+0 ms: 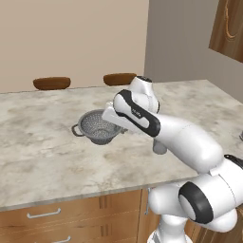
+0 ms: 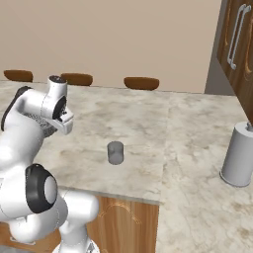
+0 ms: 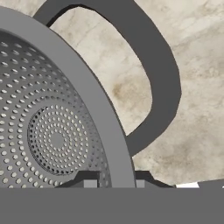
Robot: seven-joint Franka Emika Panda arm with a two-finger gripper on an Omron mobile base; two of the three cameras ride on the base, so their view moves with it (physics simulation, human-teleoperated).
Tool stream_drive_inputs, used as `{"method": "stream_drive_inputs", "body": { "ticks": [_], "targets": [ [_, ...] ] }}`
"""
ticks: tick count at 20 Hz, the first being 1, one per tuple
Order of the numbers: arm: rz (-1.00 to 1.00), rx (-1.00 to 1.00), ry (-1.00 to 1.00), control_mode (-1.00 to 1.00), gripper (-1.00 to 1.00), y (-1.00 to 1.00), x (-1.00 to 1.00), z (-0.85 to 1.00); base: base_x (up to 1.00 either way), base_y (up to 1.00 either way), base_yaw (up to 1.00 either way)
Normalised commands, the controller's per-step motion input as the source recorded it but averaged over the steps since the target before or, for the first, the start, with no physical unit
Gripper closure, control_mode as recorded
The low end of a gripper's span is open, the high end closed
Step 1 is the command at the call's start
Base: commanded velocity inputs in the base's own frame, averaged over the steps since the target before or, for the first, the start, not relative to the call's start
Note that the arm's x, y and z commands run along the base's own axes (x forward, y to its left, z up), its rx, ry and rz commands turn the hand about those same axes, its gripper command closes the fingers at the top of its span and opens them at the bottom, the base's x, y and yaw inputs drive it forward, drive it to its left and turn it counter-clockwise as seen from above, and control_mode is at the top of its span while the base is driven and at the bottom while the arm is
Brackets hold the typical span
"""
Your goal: Pick the glass cup and colander and place them in the sink. Then turn on the water.
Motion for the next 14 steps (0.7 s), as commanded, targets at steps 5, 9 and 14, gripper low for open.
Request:
{"method": "stream_drive_inputs", "body": {
  "ticks": [5,9,14],
  "targets": [
    [0.00,0.00,0.00,1.00,1.00,0.00,0.00,0.00,-0.46,0.14,0.27],
    [0.00,0.00,0.00,1.00,1.00,0.00,0.00,0.00,-0.84,0.66,0.47],
    [0.00,0.00,0.00,1.00,1.00,0.00,0.00,0.00,-0.73,0.77,0.53]
  ]
}}
